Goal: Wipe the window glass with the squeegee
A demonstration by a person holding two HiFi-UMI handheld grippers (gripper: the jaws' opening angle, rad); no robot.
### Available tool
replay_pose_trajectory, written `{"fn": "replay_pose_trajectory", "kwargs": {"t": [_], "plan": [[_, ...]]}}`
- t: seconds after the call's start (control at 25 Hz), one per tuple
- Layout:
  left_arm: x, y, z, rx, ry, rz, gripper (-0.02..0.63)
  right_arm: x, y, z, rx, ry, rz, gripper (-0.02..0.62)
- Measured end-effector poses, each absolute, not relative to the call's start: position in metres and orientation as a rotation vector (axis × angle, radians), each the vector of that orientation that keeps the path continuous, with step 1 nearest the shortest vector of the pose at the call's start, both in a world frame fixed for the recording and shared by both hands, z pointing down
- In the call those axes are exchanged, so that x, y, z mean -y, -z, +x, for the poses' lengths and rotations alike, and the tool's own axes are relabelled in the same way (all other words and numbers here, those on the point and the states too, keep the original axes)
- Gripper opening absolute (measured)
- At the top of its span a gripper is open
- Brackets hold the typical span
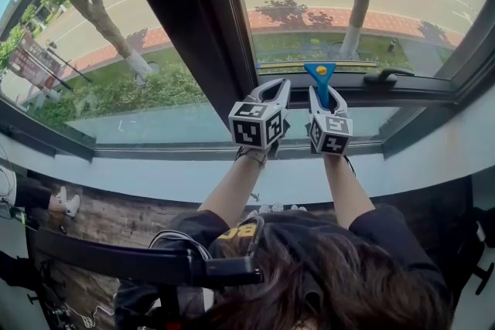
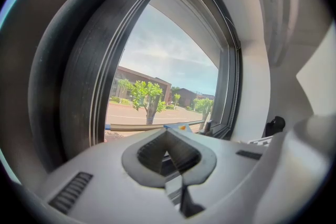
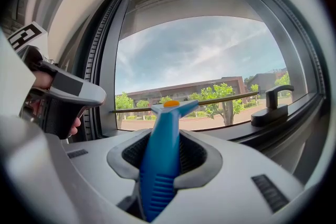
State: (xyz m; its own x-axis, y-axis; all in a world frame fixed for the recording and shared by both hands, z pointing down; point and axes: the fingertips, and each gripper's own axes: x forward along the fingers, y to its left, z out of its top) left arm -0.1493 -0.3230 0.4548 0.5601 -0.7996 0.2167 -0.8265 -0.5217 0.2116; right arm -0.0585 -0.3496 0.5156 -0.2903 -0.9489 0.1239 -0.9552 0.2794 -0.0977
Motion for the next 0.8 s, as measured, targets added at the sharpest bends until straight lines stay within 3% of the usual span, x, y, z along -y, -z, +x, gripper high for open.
{"fn": "replay_pose_trajectory", "kwargs": {"t": [0.8], "plan": [[0.325,-0.471,-0.144,1.313,-0.133,2.473,0.002,0.350,-0.531,-0.056,2.434,-0.297,1.804,0.133]]}}
